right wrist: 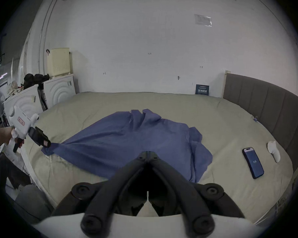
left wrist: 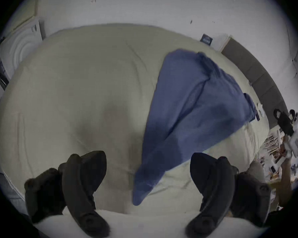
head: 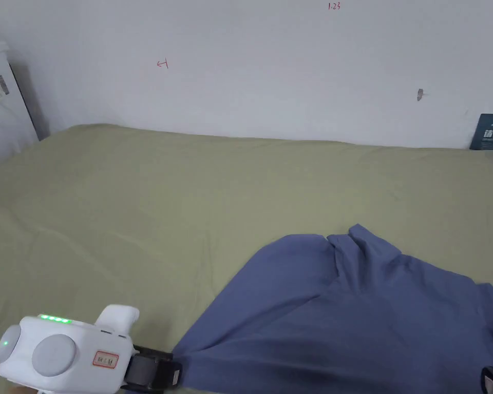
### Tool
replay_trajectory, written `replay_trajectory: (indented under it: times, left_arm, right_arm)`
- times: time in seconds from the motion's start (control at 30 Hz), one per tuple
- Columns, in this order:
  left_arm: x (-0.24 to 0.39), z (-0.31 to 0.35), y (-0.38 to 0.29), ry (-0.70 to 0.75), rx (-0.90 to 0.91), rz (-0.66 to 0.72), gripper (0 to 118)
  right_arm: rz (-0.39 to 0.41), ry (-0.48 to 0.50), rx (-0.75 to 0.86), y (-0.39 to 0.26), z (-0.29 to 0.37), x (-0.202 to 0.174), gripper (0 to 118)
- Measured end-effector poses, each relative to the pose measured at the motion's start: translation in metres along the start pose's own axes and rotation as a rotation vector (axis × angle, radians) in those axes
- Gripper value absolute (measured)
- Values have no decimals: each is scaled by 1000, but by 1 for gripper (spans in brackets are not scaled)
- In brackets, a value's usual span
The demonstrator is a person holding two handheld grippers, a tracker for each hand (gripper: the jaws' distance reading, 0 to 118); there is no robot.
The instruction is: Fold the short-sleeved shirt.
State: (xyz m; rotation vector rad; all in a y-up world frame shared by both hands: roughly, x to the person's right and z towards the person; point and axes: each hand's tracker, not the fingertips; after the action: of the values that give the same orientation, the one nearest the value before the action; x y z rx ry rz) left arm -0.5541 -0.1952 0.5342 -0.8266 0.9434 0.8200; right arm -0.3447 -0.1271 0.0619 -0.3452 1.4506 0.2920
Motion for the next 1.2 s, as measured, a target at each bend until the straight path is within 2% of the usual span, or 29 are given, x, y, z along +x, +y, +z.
replay_trajectory:
  times: [0.03,0.07,0.1,0.13,0.17,0.33,0.37,0.5,0.7,0.77,0.87,0.9,0.93,0.97,1.0,1.03,1.07,1.1,1.13,1.17,1.2]
  left_arm:
    - [0,-2,-3,-15,-5,11,100]
    - [1,-3,-7,-31,2,24,87]
    - [3,-4,-10,-30,12,24,45]
    - [6,-7,-13,-19,27,19,12]
    - [9,-5,-16,10,81,15,6]
    - [4,-12,-18,5,104,2,4]
    - [22,-8,-19,11,101,-7,4]
    - [20,-6,-19,9,102,-21,4]
    - [22,-6,-18,5,90,-31,4]
    - [19,-7,-18,6,81,-31,4]
    - [17,-11,-23,5,78,-30,4]
    - [16,-11,-24,1,86,-29,4]
    - [15,-12,-24,-7,88,-19,4]
    - [14,-13,-24,-15,86,1,4]
    - [13,-14,-25,-21,91,18,4]
    - [9,-14,-24,-31,85,30,4]
    - [8,-14,-23,-35,79,40,4]
    - [8,-14,-22,-35,79,45,4]
    - [8,-13,-21,-35,77,45,4]
    - [7,-13,-19,-34,71,43,4]
    - [8,-14,-19,-30,69,35,4]
  right_arm:
    - [6,0,0,1,0,0,0]
    - [13,-2,6,3,1,0,0]
    - [15,-4,9,4,2,0,0]
    - [17,-7,15,4,2,1,0]
    - [17,-9,19,5,2,1,0]
    - [16,-1,28,12,-2,3,0]
    - [21,4,28,15,-7,4,0]
    - [43,32,25,41,-41,19,0]
    - [72,79,-46,127,-149,52,0]
    - [111,146,-95,157,-195,59,0]
    - [213,167,-197,186,-264,63,0]
    - [224,167,-229,187,-289,69,2]
    - [230,178,-271,186,-312,75,10]
    - [240,189,-319,186,-334,80,29]
    - [239,219,-413,183,-357,86,65]
    - [245,237,-485,179,-374,89,85]
    - [255,249,-538,176,-386,92,91]
    - [273,258,-579,171,-398,94,91]
    - [357,226,-594,162,-413,94,91]
    - [391,229,-619,157,-422,96,91]
    - [364,199,-667,148,-421,91,91]
